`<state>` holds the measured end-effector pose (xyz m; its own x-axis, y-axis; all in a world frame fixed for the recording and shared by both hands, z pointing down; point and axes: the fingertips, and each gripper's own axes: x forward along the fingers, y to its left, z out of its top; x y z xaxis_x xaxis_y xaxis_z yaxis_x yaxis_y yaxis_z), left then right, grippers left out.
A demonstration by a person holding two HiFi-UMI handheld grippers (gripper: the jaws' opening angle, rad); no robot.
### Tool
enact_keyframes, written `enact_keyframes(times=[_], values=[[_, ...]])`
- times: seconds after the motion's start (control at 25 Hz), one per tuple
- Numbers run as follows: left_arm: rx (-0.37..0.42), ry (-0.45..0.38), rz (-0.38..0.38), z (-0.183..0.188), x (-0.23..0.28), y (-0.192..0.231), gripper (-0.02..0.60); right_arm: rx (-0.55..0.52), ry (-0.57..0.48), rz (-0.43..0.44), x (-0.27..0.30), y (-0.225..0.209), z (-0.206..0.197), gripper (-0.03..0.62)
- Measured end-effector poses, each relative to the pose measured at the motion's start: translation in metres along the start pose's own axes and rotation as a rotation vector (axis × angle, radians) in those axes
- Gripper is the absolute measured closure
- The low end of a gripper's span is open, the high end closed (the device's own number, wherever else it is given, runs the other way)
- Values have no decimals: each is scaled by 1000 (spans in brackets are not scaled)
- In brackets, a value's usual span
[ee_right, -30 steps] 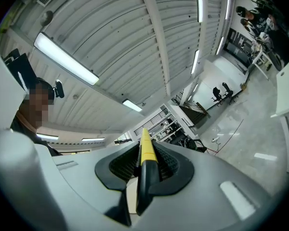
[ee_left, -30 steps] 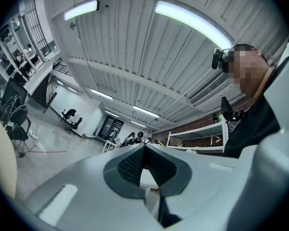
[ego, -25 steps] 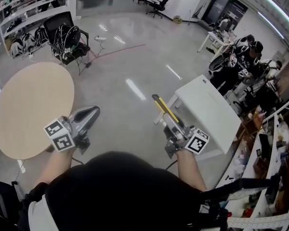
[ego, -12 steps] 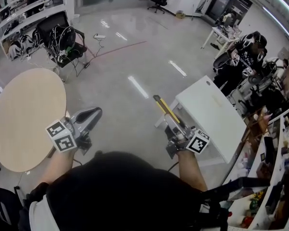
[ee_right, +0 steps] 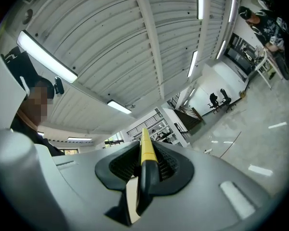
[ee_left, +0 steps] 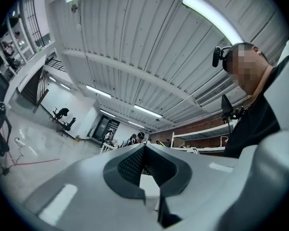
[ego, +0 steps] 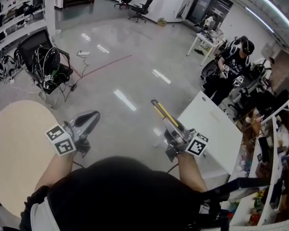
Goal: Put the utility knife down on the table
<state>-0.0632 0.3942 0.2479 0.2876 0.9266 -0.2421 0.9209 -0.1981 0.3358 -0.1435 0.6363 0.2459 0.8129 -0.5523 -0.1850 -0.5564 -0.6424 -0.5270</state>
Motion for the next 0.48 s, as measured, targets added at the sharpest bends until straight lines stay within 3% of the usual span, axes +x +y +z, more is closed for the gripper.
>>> enact_keyframes(times=[0.24, 0.48], values=[[5, -12, -12, 36, 7, 83, 583, -19, 5, -3, 85, -27, 11, 503], [-5, -22, 94, 37, -16, 143, 583, 23, 56, 32, 147, -70, 0, 503]])
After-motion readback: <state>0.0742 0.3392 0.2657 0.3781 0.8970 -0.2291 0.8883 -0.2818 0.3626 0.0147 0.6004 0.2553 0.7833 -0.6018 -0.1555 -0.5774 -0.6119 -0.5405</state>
